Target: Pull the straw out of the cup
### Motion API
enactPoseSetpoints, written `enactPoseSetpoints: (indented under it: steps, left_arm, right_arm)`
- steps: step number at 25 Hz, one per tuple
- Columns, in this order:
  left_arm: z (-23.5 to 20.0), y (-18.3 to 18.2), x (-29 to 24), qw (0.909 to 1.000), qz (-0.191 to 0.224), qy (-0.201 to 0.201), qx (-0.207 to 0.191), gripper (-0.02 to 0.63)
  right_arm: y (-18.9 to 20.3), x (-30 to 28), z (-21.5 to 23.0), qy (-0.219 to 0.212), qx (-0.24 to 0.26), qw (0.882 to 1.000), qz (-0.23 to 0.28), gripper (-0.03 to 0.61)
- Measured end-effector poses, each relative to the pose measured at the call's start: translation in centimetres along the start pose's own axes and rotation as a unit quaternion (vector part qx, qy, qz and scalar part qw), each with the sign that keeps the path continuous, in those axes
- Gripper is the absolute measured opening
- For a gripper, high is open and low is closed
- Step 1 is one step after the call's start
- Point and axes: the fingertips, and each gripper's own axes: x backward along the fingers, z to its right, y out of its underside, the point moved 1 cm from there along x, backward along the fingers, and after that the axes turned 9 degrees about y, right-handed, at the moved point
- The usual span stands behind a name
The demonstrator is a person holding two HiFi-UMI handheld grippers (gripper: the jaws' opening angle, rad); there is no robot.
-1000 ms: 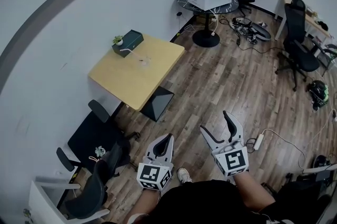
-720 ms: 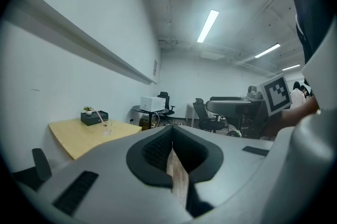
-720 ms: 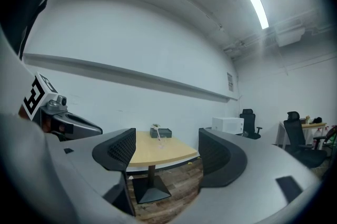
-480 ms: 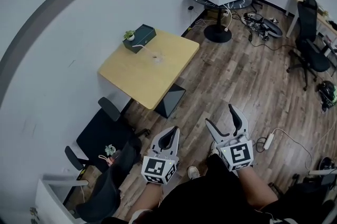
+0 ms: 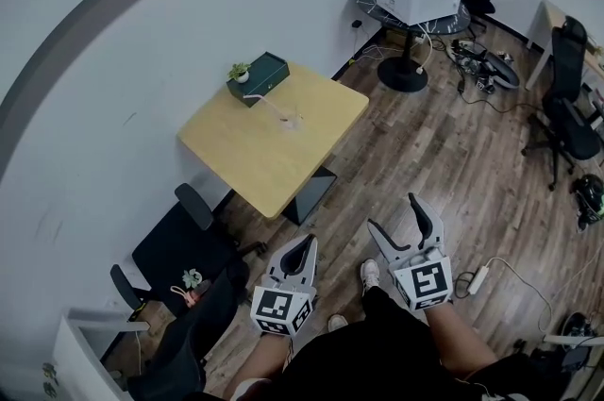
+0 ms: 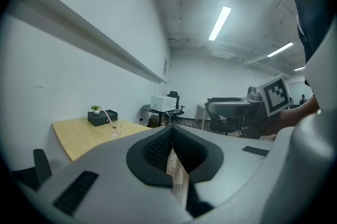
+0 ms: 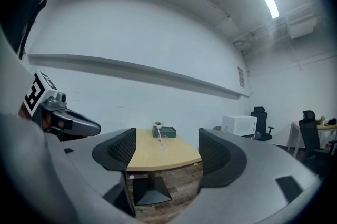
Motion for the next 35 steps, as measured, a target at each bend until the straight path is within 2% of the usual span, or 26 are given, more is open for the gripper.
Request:
enactPoseSetpoints:
  steps: [15,18,35]
  left_arm:
    - [-4.6,-2.2,-9.2,0.9991,-0.008,-0.042,0.003,0.018]
    - [-5.3,-2.3,-10.4,0.9985,-0.010,-0.054,0.008,0.018]
    - [-8.3,-3.4,-14.6,0.9930,-0.005,-0.117,0.018,0.018]
  right_arm:
    - [0.7,-10.5,5.5,-0.060,-0.001,0.998,-0.014,0.371]
    - [0.8,-12.2,5.9,-0.076,-0.011,0.997,-0.015,0.371]
    - [1.3,-19.1,7.4,-0.153,0.004,0.988,-0.013,0.370]
